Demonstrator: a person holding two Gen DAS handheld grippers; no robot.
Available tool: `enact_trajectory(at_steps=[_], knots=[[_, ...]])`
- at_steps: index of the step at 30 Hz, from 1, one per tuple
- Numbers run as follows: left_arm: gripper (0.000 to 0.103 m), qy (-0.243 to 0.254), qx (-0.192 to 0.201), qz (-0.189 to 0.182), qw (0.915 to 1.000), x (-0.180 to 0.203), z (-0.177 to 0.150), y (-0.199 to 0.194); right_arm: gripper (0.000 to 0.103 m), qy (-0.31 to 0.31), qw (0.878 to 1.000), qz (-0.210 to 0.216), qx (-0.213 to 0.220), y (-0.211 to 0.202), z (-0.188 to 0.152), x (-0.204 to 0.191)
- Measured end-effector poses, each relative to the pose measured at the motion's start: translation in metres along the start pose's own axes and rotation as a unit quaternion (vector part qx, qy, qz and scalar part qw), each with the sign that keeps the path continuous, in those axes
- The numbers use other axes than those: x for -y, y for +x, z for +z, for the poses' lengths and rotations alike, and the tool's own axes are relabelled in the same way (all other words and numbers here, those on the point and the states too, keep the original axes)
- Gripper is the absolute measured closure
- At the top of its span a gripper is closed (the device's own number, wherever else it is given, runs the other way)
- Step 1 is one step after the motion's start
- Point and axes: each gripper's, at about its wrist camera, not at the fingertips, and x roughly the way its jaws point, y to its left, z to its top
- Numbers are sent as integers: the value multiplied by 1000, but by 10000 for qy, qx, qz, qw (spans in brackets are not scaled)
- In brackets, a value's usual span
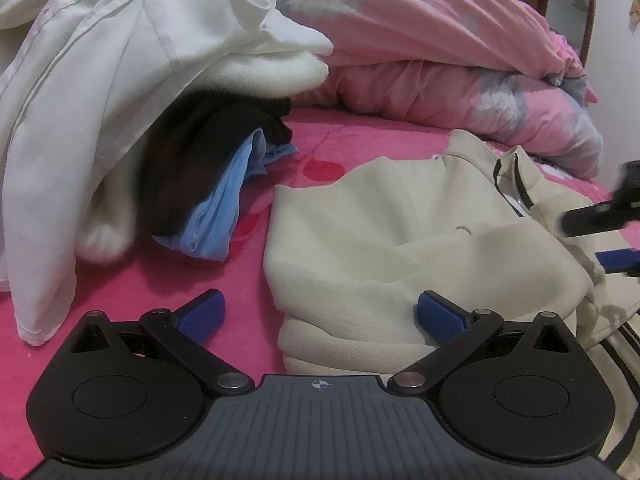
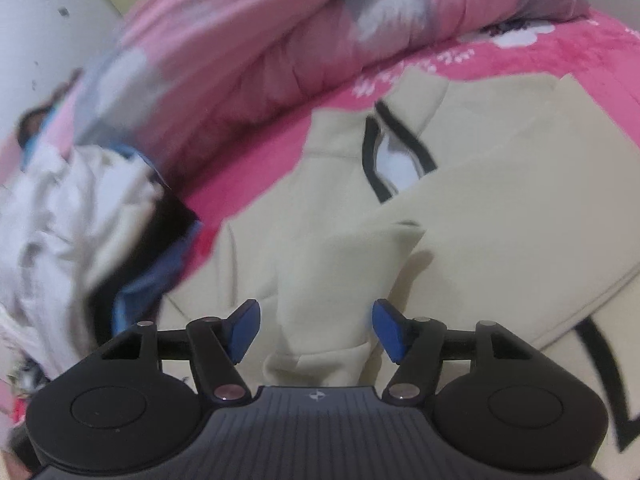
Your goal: Fold clothes
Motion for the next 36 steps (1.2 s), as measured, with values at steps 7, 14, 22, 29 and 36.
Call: enact_trajectory(at_steps=[7, 14, 22, 29, 36], knots=[[0, -383, 461, -430, 9973, -13, 4, -18, 93, -228, 9970, 263, 698, -18, 7, -9], [0, -896, 529, -730, 9919, -29, 6, -17, 94, -405, 9742, 710, 2103, -85, 44, 1], [0, -783, 230, -746, 9939, -23, 4, -4, 94, -213, 9508, 470, 3056, -134, 76, 60], [0, -360, 70, -589, 9976, -9, 2, 2, 93, 319, 9524, 570, 2978, -124, 65, 130], [0, -270, 32, -564, 9980, -7, 1, 4, 83, 1553, 9527, 514, 2560, -116, 43, 221]])
